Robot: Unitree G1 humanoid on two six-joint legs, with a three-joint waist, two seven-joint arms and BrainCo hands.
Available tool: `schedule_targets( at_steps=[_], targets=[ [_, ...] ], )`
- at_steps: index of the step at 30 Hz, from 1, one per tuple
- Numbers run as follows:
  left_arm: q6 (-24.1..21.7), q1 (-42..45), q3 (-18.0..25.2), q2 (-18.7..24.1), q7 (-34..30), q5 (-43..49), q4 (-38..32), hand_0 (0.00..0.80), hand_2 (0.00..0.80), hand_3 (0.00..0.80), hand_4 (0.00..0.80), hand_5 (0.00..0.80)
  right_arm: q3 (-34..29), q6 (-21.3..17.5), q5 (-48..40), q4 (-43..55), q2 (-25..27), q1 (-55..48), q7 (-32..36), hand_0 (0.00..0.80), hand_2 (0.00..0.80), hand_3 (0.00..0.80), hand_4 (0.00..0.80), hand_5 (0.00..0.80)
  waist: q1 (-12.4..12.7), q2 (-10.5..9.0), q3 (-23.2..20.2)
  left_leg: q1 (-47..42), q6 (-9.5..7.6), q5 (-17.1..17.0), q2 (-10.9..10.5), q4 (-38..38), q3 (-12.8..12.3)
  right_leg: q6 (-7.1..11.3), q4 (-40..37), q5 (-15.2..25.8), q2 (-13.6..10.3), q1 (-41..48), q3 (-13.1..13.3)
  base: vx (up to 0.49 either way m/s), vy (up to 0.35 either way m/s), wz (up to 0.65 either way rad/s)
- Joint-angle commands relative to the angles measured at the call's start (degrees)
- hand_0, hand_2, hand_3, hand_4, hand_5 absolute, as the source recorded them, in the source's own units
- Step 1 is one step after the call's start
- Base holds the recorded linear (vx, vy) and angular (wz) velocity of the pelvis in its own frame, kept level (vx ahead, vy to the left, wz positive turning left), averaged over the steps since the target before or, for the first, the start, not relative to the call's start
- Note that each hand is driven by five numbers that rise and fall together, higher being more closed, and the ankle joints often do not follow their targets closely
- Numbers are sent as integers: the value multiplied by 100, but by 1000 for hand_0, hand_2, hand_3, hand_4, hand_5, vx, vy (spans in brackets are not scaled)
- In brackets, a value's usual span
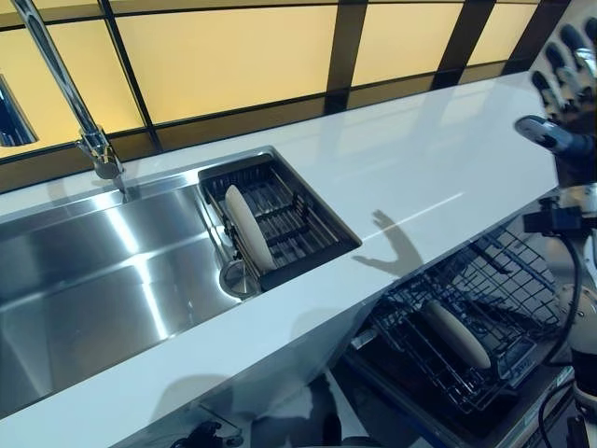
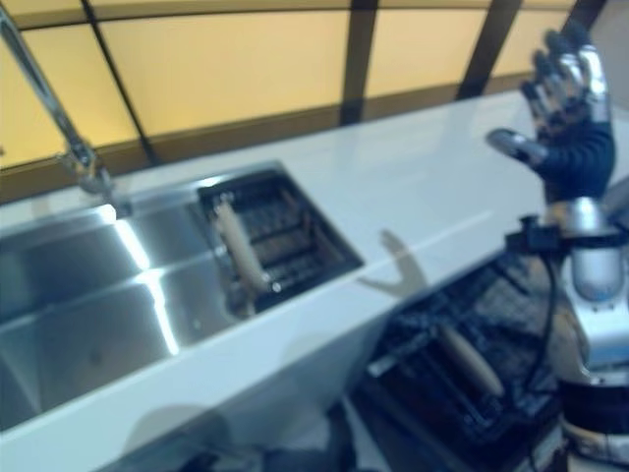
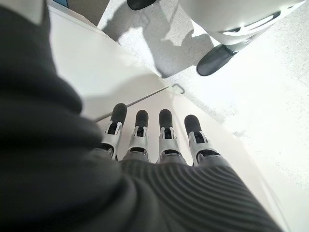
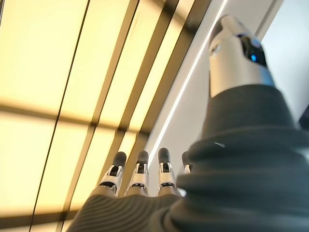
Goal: Take plates into dishwasher
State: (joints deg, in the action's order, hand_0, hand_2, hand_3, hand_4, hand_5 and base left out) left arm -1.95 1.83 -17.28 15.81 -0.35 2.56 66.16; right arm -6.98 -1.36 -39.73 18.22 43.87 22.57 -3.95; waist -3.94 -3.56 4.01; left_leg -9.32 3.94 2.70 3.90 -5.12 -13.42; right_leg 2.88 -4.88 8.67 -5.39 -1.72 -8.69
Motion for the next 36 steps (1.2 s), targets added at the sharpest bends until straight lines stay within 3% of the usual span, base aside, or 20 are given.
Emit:
schedule_targets(
  at_steps=[1, 15, 22, 36],
  targets=[
    [-148, -422, -250, 233, 109, -11, 188, 0, 0, 0, 0, 0, 155, 139, -97, 250, 29, 885, 56, 0, 0, 0, 0, 0, 264, -218, 105, 257, -438, -96, -217, 43, -34, 516, 489, -494, -454, 381, -16, -20, 26, 9],
    [2, -571, -452, 201, 173, -179, 203, 0, 0, 0, 0, 0, 1513, 1082, -395, -345, -996, 1967, -666, 0, 0, 0, 0, 0, 707, -213, 82, 228, -549, -85, -379, 52, 316, 553, 655, -446, -593, 503, -281, -19, 33, 11],
    [107, -606, -485, 171, 175, -155, 230, 0, 0, 0, 0, 0, 1917, 1517, 103, -1091, -1421, 2422, -1185, 0, 0, 0, 0, 0, 1031, -177, 65, 263, -561, -131, -438, 27, 652, 520, 695, -465, -675, 617, -520, -21, 20, 25],
    [186, -633, -635, 99, 227, -250, 225, 0, 0, 0, 0, 0, 2188, 1820, -808, -2734, -2224, 2958, -2427, 0, 0, 0, 0, 0, 1444, -138, 40, 313, -535, -213, -464, 12, 965, 541, 696, -316, -830, 718, -948, -13, 15, 21]
  ],
)
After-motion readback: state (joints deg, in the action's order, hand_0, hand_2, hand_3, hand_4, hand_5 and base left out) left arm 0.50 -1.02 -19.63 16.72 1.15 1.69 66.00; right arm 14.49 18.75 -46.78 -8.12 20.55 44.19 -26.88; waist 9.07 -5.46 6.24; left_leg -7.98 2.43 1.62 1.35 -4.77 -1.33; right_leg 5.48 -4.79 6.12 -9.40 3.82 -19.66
